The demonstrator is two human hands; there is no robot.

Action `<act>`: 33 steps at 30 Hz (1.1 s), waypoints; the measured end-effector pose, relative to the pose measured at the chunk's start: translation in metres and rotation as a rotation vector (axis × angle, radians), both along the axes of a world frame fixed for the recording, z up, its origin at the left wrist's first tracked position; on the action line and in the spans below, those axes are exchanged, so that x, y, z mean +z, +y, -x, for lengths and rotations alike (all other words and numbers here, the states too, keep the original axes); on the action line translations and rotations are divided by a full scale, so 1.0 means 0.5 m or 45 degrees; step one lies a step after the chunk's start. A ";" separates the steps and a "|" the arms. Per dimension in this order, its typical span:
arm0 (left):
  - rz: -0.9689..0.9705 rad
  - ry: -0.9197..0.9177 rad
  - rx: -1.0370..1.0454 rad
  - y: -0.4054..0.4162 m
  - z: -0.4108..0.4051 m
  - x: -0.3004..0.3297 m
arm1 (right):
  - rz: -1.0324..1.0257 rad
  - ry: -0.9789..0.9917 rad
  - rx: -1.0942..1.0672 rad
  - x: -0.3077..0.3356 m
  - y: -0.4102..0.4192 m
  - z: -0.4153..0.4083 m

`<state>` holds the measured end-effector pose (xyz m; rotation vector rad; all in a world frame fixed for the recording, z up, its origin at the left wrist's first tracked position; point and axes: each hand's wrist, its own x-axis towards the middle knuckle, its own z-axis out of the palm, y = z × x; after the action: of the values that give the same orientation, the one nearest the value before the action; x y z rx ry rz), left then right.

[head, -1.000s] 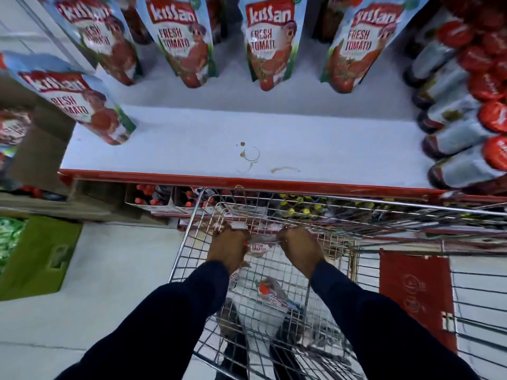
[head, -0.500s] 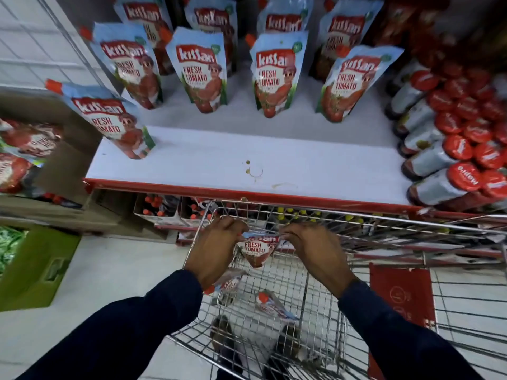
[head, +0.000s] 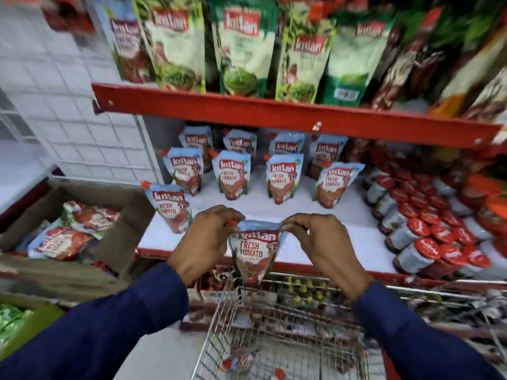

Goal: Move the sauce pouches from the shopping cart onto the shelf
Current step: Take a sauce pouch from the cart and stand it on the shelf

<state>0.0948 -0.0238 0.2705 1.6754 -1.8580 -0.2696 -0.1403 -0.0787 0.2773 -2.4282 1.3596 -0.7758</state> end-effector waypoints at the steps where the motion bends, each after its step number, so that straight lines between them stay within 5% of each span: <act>1: 0.008 0.006 0.017 -0.009 -0.014 0.015 | 0.023 -0.005 0.001 0.008 -0.012 -0.014; 16: -0.197 -0.017 0.121 -0.151 -0.166 0.049 | -0.009 0.070 0.051 -0.008 -0.181 -0.204; 33: -0.314 -0.022 0.125 -0.208 -0.185 -0.020 | -0.083 0.042 -0.017 -0.072 -0.214 -0.232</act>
<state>0.1872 -0.1280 0.2606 1.9326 -1.8073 -0.4605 -0.0242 -0.1856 0.2416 -2.3944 1.3918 -0.6861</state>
